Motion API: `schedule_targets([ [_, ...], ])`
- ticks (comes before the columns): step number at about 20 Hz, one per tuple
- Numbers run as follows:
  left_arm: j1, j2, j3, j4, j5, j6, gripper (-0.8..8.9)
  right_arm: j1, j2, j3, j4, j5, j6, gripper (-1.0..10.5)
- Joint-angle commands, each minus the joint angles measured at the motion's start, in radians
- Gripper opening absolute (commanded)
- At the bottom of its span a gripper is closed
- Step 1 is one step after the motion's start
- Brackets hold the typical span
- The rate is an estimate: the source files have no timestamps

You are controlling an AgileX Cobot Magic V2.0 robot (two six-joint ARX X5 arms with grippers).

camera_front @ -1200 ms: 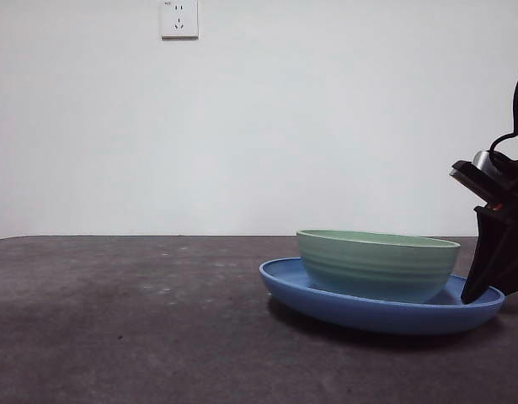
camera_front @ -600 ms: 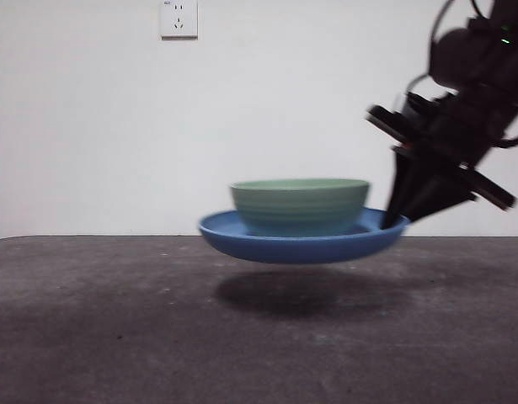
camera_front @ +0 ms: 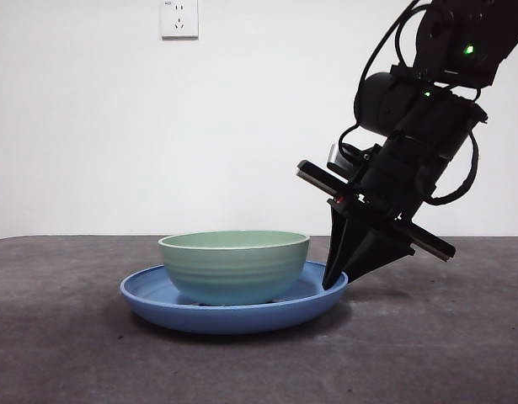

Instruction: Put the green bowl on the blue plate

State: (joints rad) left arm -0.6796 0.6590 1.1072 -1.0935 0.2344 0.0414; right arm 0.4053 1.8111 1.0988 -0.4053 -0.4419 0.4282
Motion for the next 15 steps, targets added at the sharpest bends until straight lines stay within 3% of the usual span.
schedule_targets([
  [1, -0.01, 0.006, 0.01, 0.009, 0.002, -0.002, 5.98, 0.003, 0.019, 0.018, 0.011, -0.002, 0.018, 0.2],
  [5, -0.01, 0.006, 0.01, 0.009, 0.002, -0.002, 5.98, 0.003, 0.018, 0.02, 0.011, 0.008, 0.011, 2.6],
  [8, -0.01, 0.006, 0.01, 0.009, 0.002, -0.002, 5.98, -0.023, 0.0, 0.055, -0.04, 0.059, -0.003, 2.8],
  [12, -0.01, 0.006, 0.01, 0.01, 0.002, -0.002, 5.98, -0.071, -0.071, 0.153, -0.203, 0.109, -0.078, 2.8],
  [15, -0.01, 0.006, 0.01, 0.009, 0.002, -0.002, 5.98, -0.088, -0.192, 0.185, -0.296, 0.11, -0.151, 4.1],
])
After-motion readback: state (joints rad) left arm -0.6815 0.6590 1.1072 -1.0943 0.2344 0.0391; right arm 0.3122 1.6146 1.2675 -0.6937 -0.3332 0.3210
